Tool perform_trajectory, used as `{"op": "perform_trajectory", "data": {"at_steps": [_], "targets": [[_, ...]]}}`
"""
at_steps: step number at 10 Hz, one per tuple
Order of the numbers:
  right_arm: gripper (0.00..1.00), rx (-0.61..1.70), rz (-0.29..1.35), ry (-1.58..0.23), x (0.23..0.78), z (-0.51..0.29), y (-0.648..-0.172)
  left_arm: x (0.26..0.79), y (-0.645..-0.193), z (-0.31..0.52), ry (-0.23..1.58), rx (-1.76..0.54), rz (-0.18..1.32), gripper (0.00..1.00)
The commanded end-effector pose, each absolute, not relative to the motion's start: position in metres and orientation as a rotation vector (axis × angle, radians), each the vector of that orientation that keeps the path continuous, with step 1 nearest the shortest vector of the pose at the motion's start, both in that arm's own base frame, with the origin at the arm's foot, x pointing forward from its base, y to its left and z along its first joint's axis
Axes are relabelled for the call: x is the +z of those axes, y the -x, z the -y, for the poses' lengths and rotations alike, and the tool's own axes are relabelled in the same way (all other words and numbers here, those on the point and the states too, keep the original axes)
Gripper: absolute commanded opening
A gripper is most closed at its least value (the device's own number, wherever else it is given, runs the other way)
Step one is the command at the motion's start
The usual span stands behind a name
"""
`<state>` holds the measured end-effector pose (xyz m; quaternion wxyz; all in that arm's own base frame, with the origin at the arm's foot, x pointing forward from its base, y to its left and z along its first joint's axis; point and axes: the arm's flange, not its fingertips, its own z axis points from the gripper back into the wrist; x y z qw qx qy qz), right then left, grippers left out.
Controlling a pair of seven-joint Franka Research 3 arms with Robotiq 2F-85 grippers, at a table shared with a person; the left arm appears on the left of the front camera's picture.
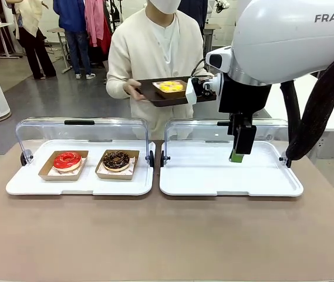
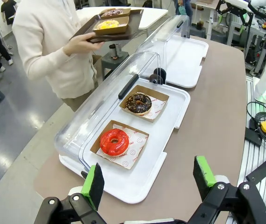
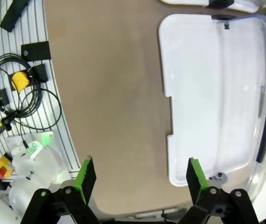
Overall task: Provide the desired donut to the person.
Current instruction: Place the picked Paper togo box onto the Handle tray extended by the person.
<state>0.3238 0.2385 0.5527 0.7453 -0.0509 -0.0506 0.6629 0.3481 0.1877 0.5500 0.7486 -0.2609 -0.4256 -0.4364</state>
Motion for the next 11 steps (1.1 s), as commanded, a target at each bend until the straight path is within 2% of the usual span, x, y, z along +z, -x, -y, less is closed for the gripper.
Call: {"op": "perform_trajectory", "data": {"at_steps": [1, 11], "targets": [[1.00, 1.451, 0.114, 0.106, 0.5535, -0.2390, -0.3218, 0.5510, -0.3489, -0.1867, 0.570, -0.953, 0.937, 1.00], [1.00, 1.451, 0.114, 0.106, 0.5535, -0.2390, -0.3218, 0.5510, -0.3489, -0.1867, 0.570, -0.953, 0.937, 1.00]]}}
